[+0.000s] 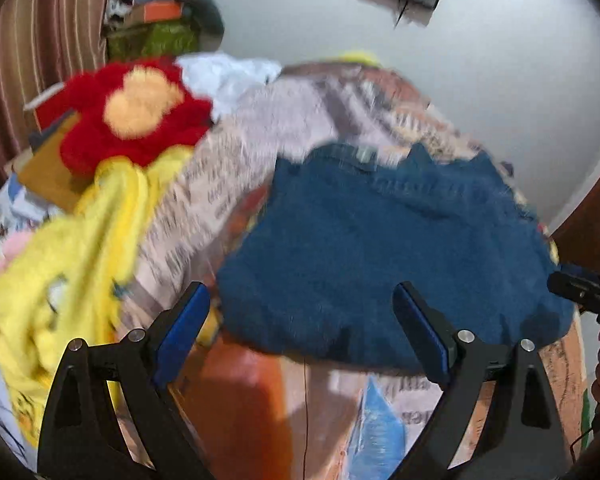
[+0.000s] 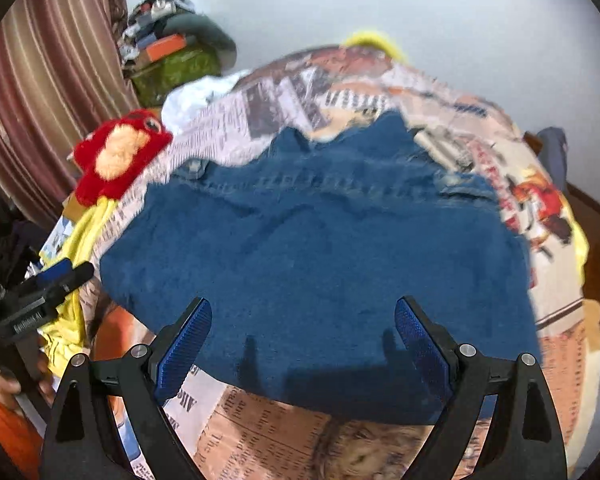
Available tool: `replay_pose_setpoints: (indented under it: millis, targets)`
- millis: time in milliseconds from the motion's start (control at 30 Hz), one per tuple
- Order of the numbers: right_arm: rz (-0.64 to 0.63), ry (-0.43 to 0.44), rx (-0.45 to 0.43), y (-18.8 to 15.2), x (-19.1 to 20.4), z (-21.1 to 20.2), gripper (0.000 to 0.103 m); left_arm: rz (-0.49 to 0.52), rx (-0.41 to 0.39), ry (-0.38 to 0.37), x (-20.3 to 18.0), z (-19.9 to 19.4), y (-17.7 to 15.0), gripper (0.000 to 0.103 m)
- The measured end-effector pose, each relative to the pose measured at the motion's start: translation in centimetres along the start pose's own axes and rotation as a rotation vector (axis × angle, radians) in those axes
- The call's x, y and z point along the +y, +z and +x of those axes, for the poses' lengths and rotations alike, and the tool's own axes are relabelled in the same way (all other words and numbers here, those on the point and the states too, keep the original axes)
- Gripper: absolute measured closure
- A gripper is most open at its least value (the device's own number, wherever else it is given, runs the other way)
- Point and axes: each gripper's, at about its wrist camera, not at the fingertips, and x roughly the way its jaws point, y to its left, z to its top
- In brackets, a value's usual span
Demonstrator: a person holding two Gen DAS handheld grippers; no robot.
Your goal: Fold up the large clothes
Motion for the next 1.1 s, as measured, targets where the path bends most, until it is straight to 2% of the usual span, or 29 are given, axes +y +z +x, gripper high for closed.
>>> replay_pose_setpoints:
  millis: [100, 200, 300, 500, 633, 667, 767, 833, 967, 1100]
  targets:
    - [-0.011, -0.011, 0.078, -0.5, 0.0, 3.2, 0.011, -0.053, 0.095, -0.045, 0.3, 2.7, -1.6, 0.009]
    - [-0.020, -0.013, 0.158, -1.4, -0.2, 6.0, 0.011, -0.134, 0.144, -0.123, 0.8, 4.3, -2.7, 0.009]
    - [-0.045, -0.018, 0.132, -1.9, -0.1, 6.5, 0.005, -0.201, 0.181, -0.223, 1.1, 5.6, -3.2, 0.009]
    - [-0.032, 0.009, 0.132, -1.7, -0.5, 6.6, 0.004, -0.323, 0.199, -0.378, 1.6, 8.6, -2.1, 0.010]
    - [-0.029, 0.023, 0.130, -1.7, -0.5, 6.3, 0.004, -0.407, 0.177, -0.374, 2.1, 10.1, -0.8, 0.010]
    - [-0.030, 0.025, 0.131, -1.7, -0.5, 6.3, 0.004, -0.423, 0.171, -0.363, 2.2, 10.3, -0.5, 0.013]
    - [-0.029, 0.028, 0.139, -1.6, -0.5, 6.2, 0.004, -0.450, 0.164, -0.273, 2.1, 10.9, 0.1, 0.039]
    - [-0.023, 0.031, 0.143, -1.8, -0.6, 5.8, 0.004, -0.437, 0.162, -0.262, 2.1, 10.8, 0.3, 0.044]
    - [-0.004, 0.038, 0.153, -1.9, -0.9, 4.7, 0.004, -0.339, 0.110, -0.233, 1.9, 8.6, 0.8, 0.066]
    - [0.000, 0.021, 0.132, -1.4, -1.3, 3.0, 0.004, -0.260, 0.036, -0.227, 1.5, 4.5, 2.2, 0.071]
